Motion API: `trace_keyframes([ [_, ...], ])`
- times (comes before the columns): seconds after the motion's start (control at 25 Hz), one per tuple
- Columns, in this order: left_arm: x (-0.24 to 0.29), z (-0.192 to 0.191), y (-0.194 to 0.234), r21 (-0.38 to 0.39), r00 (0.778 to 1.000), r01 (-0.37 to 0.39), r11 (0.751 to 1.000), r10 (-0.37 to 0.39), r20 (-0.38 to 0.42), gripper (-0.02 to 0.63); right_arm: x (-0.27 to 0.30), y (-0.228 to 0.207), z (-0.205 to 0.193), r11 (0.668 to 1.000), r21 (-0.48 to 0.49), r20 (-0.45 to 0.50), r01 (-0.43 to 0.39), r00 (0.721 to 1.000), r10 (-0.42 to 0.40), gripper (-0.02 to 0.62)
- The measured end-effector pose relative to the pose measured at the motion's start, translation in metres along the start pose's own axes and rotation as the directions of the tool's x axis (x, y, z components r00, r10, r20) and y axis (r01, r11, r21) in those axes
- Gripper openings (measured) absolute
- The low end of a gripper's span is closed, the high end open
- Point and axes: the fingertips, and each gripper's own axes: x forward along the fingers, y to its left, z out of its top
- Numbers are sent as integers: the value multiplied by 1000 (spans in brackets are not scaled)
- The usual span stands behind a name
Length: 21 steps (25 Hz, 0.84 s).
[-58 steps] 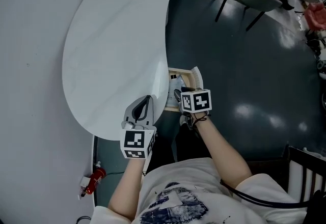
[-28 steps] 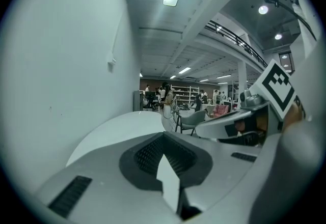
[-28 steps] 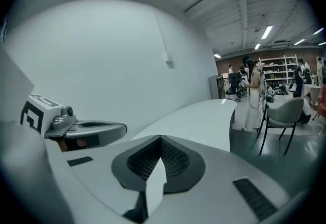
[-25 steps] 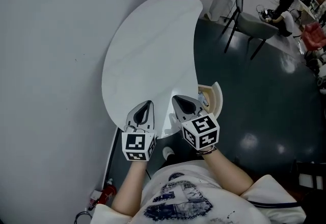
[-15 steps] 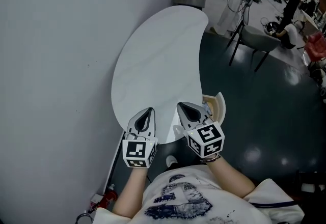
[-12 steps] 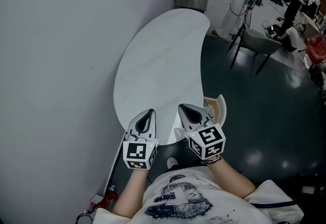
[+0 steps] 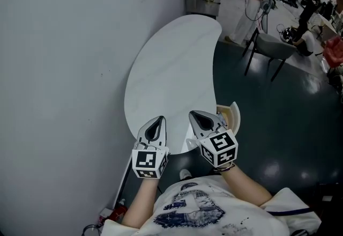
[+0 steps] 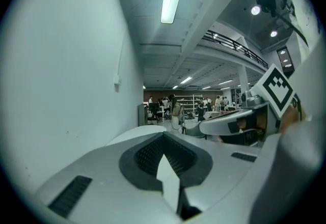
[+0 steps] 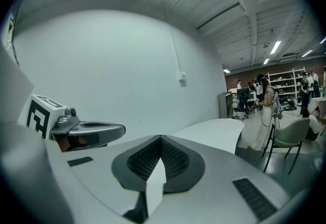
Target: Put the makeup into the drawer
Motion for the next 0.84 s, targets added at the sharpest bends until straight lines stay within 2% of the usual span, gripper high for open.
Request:
trace_keyframes([
  [0.84,7,-2,6,-5,1000,24,1000,-24,4,46,4,3,3,1000,3,11,16,1000,-16,20],
])
